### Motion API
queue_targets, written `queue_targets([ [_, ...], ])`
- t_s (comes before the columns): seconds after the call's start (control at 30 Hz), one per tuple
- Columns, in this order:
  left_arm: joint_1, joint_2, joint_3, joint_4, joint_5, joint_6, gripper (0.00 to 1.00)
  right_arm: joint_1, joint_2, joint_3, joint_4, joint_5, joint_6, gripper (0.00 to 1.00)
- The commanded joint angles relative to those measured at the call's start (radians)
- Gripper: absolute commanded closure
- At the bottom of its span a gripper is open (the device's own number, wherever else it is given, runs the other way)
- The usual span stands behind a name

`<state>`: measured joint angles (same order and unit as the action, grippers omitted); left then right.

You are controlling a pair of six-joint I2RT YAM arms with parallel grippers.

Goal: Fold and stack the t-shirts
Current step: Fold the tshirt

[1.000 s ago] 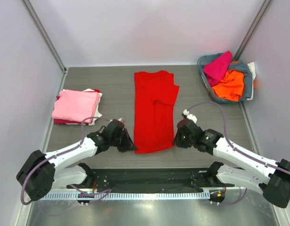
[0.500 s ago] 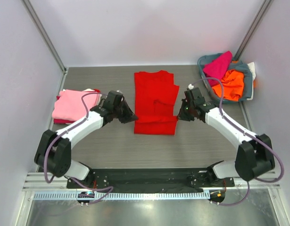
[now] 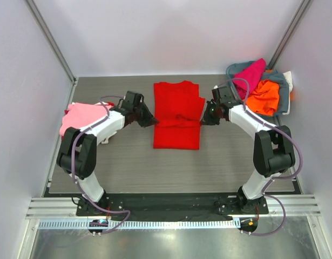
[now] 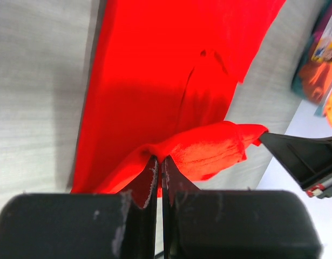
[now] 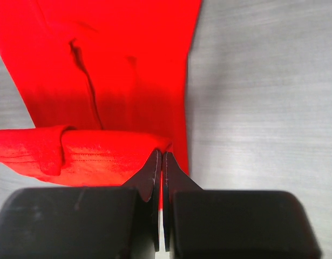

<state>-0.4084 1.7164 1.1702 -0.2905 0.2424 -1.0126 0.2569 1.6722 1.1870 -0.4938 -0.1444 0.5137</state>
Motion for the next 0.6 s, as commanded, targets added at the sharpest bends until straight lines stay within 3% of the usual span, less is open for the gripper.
queue_targets([
  [0.0, 0.034, 0.046, 0.075, 0.008, 0.017, 0.022, 1.00, -0.022, 0.056, 0.089, 0.024, -0.021, -0.030, 0.99],
  [0.47, 0.086, 0.281, 0.315, -0.022, 0.060, 0.042, 1.00, -0.071, 0.263, 0.298, 0.024, -0.069, -0.015, 0.99],
  [0.53, 0.097, 0.305, 0.338, -0.029, 0.066, 0.045, 0.95, -0.074, 0.287, 0.312, 0.024, -0.073, -0.009, 0.94],
  [0.57, 0.097, 0.310, 0.339, -0.026, 0.067, 0.043, 0.89, -0.074, 0.299, 0.325, 0.024, -0.080, -0.006, 0.88],
])
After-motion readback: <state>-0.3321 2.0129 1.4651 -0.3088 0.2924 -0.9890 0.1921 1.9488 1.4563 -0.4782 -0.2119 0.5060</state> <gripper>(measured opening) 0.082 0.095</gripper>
